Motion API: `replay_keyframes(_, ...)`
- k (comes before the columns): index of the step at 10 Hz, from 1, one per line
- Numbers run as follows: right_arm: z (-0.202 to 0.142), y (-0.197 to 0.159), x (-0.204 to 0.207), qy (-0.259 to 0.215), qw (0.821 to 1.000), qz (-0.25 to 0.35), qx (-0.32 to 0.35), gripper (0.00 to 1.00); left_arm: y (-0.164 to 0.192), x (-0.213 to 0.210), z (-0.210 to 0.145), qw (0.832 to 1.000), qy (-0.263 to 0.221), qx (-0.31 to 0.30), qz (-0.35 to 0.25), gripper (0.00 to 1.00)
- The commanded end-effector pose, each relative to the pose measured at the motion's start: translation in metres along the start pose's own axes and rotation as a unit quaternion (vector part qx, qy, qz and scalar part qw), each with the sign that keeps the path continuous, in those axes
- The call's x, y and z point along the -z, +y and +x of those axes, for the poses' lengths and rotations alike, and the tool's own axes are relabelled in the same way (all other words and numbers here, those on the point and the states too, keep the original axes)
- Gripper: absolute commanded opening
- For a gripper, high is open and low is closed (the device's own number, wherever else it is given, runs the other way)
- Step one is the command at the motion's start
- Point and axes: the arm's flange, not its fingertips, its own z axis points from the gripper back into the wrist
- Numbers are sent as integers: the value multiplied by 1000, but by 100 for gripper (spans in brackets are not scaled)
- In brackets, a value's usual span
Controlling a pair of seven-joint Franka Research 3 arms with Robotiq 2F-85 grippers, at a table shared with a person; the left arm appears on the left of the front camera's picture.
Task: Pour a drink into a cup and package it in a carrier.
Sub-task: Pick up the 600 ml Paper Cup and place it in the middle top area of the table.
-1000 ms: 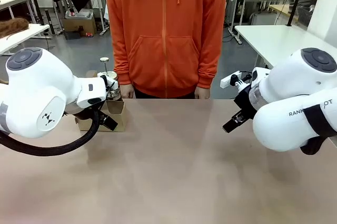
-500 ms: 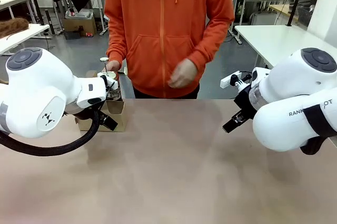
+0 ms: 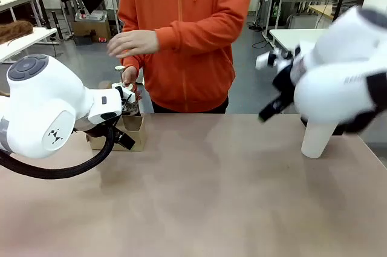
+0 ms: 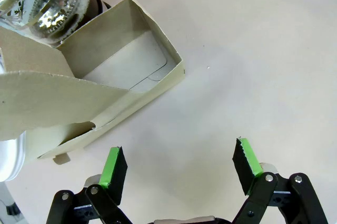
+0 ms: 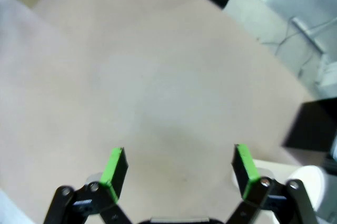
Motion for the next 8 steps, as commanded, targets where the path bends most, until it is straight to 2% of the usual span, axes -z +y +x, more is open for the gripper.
replay_keyframes(1, 37, -50, -37, 4, 997, 71, -27, 100, 0, 0, 0, 1000, 0, 0, 0, 100)
replay_keyframes(2, 45, -74, -54, -6, 993, 110, -50, 100, 0, 0, 0, 1000, 0, 0, 0, 100)
replay_keyframes(4, 27, -139, -81, -66, 976, 188, -89, 100, 0, 0, 0, 1000, 0, 0, 0, 100)
replay_keyframes(6, -28, -201, -94, -162, 949, 244, -119, 100, 0, 0, 0, 1000, 0, 0, 0, 100)
replay_keyframes(8, -91, -243, -91, -257, 918, 282, -110, 100, 0, 0, 0, 1000, 0, 0, 0, 100)
